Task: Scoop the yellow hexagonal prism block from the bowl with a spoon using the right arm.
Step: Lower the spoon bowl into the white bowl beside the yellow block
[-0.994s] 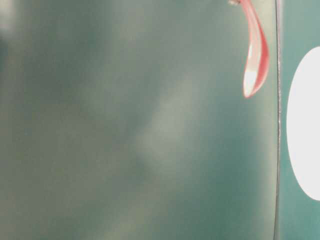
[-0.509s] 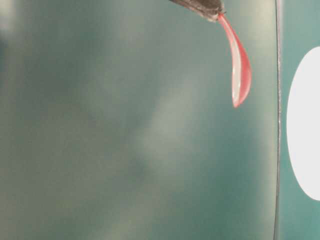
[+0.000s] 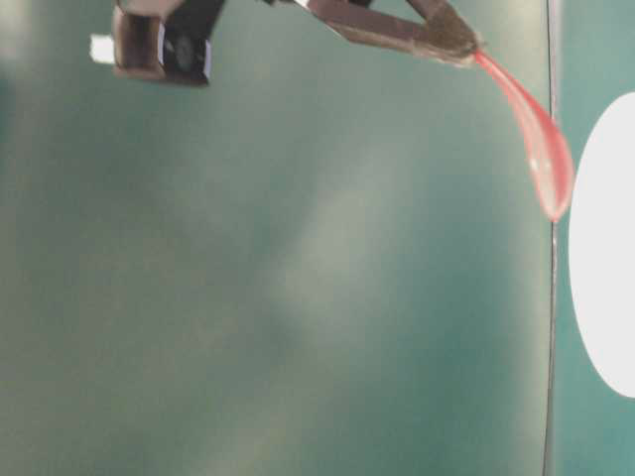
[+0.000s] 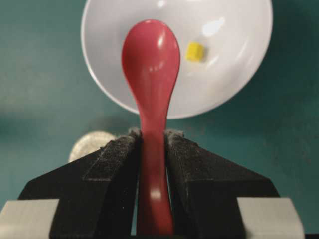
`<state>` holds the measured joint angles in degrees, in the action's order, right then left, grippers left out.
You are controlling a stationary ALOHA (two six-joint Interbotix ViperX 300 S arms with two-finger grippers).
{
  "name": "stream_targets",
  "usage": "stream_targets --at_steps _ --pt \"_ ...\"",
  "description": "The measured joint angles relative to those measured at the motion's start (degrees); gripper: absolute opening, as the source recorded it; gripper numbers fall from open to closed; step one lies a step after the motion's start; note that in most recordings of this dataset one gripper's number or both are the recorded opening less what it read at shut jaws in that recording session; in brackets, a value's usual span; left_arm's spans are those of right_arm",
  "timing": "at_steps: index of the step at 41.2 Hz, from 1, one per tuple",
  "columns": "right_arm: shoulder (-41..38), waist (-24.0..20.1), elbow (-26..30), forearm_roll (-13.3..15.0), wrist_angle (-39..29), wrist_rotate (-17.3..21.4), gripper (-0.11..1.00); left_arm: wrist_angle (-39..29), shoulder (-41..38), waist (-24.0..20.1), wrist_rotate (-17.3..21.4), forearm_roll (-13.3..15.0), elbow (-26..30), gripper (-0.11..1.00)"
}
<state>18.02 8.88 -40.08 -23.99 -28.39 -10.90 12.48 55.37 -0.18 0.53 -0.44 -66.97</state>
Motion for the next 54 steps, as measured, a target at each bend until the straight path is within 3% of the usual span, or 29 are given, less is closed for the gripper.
stream_targets --at_steps 9,27,54 --pt "-5.8 2.11 6.15 0.62 -8.88 1.85 0.24 0.0 0.0 0.0 0.0 -0.09 0.09 0.0" --pt "-13.89 2.46 16.0 5.54 -24.26 7.29 0.24 -0.09 0.0 0.09 0.0 0.0 0.09 0.0" --pt "-16.96 2.55 18.02 5.89 -25.93 8.79 0.24 -0.09 0.0 0.09 0.18 -0.09 0.09 0.0"
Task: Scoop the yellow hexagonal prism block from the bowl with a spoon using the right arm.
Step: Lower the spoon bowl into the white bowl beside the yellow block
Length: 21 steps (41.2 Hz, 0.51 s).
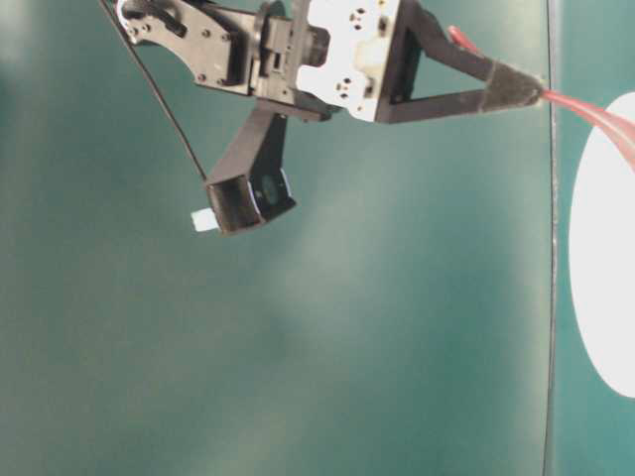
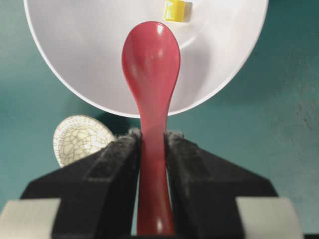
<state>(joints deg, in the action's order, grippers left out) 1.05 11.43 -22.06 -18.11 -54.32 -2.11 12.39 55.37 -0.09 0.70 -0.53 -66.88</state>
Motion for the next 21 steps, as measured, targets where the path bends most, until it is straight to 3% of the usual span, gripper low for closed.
stream_targets --at_steps 21 --pt "-2.02 -0.09 0.26 0.7 -0.18 -0.44 0.24 0.09 0.0 0.0 -0.09 0.0 0.0 0.0"
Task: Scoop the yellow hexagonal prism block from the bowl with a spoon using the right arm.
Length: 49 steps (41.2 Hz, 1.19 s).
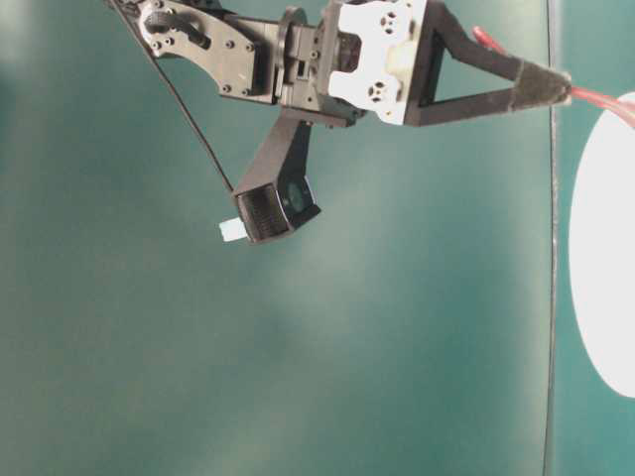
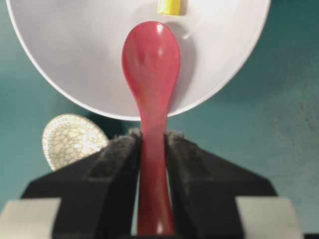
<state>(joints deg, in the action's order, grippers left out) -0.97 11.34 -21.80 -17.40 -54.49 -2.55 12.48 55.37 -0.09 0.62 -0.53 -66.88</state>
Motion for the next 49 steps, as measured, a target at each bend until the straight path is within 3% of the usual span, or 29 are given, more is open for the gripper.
stream_targets --at_steps 21,49 --pt "-4.13 0.09 3.43 1.85 2.11 -0.44 0.24 0.0 0.0 -0.09 0.09 0.09 0.0 0.0" --pt "-4.66 -1.67 3.6 1.76 8.53 -0.62 0.24 0.0 0.0 -0.09 0.09 0.0 0.0 0.0"
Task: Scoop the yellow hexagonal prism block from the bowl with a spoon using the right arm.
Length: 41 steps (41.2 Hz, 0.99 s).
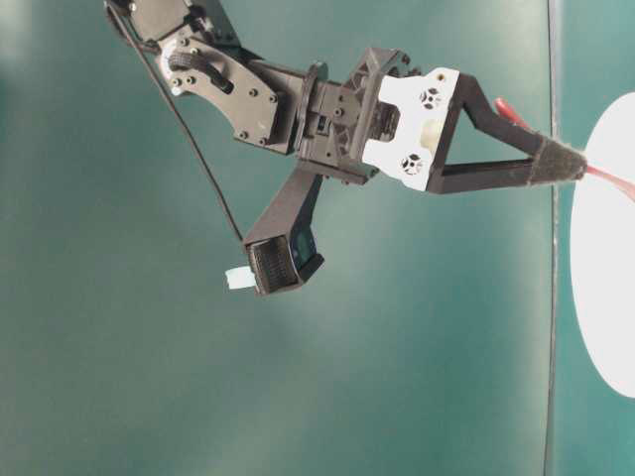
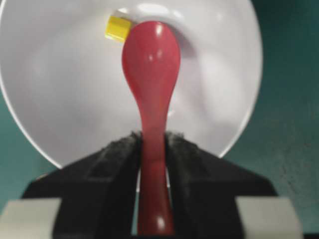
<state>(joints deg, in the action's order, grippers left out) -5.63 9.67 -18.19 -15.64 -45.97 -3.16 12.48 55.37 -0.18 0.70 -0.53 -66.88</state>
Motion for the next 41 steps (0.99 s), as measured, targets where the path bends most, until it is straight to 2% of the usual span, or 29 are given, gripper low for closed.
stream_targets --at_steps 22,36,41 --pt "0.0 -0.18 0.53 0.35 4.39 -0.09 0.24 -0.09 0.0 0.0 -0.09 0.09 0.0 0.0" --pt "3.43 -0.18 0.44 5.36 4.31 0.0 0.24 -1.49 0.0 0.0 -0.62 0.0 0.0 0.0" --pt "5.27 -0.09 0.44 5.89 4.22 0.44 0.24 -2.2 0.0 0.0 -0.62 0.09 0.0 0.0"
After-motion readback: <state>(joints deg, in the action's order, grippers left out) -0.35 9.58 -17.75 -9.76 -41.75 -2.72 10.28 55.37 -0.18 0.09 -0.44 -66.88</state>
